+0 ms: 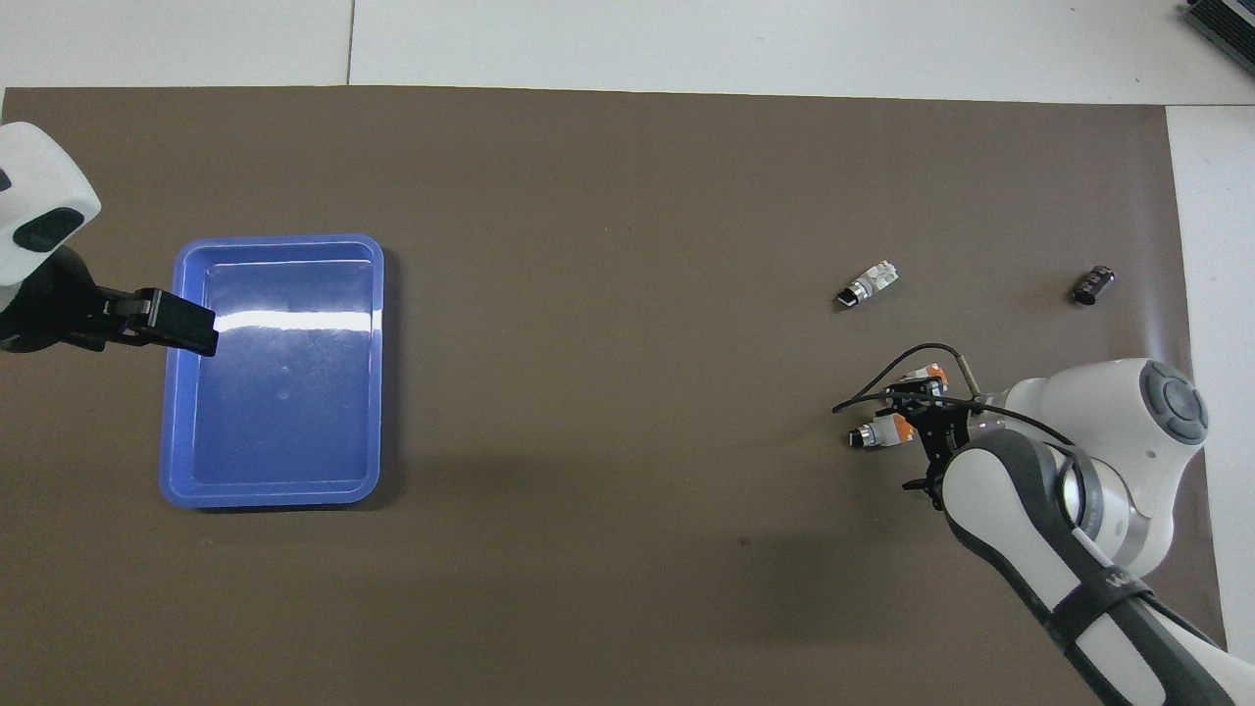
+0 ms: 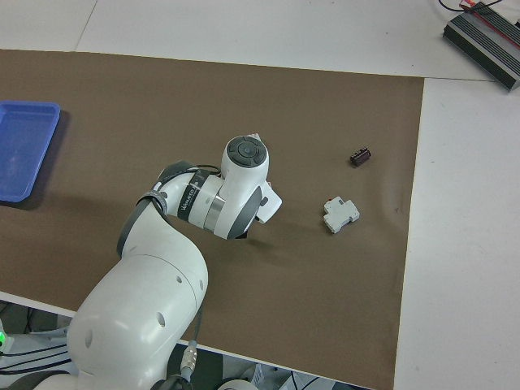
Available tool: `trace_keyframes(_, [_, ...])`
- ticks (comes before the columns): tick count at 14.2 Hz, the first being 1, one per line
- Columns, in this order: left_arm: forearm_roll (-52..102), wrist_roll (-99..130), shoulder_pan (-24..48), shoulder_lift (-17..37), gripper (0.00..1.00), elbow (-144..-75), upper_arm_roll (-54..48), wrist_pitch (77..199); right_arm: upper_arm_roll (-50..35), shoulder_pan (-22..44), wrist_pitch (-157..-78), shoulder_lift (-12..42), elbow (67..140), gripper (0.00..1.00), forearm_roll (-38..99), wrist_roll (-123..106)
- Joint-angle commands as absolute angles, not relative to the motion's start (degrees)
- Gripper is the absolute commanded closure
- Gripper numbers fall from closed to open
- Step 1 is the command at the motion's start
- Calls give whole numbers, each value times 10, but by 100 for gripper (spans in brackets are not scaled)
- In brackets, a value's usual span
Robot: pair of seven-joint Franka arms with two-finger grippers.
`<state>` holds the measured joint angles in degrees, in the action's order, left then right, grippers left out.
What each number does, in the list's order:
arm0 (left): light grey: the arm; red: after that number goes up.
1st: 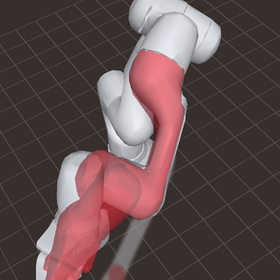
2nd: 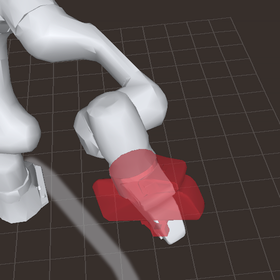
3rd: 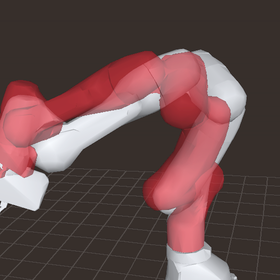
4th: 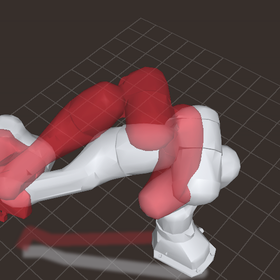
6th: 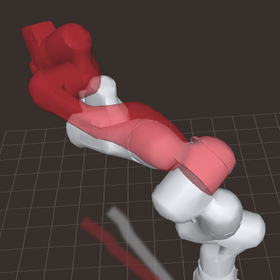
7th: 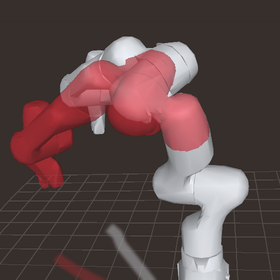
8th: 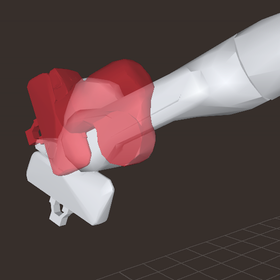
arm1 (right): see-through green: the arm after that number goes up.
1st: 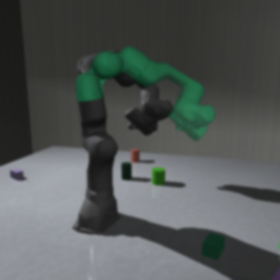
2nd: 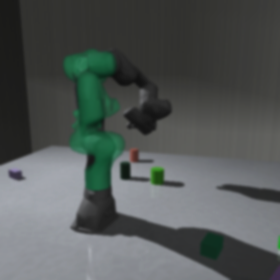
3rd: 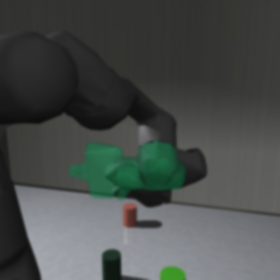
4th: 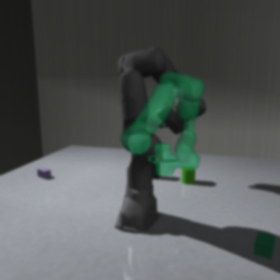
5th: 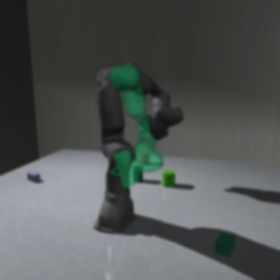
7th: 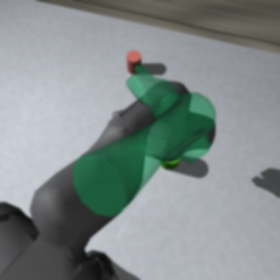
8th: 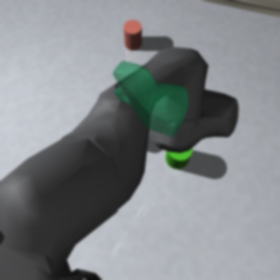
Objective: Turn and place switch with both arms
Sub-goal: 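Lift the switch with the right gripper while the left gripper approaches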
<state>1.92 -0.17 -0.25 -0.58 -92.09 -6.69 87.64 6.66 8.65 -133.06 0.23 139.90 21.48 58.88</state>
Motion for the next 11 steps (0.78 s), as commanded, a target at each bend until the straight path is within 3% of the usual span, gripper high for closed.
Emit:
trace_keyframes(1, [26, -9, -7, -20, 0, -936, -68, 875, 63, 83, -1346, -3, 1417, 0, 233, 560])
trace_keyframes(5, [26, -9, -7, -20, 0, -937, -68, 875, 63, 81, -1371, 2, 1426, 6, 235, 538])
trace_keyframes(7, [26, -9, -7, -20, 0, -936, -68, 875, 63, 83, -1389, 7, 1426, 19, 246, 537])
trace_keyframes(8, [26, -9, -7, -20, 0, -936, -68, 874, 63, 83, -1390, 11, 1426, 40, 249, 529])
trace_keyframes(9, [26, -9, -7, -20, 0, -936, -68, 875, 63, 83, -1386, 12, 1424, 98, 260, 517])
trace_keyframes(11, [26, -9, -7, -20, 0, -936, -68, 874, 63, 89, -1379, 15, 1412, 100, 309, 520])
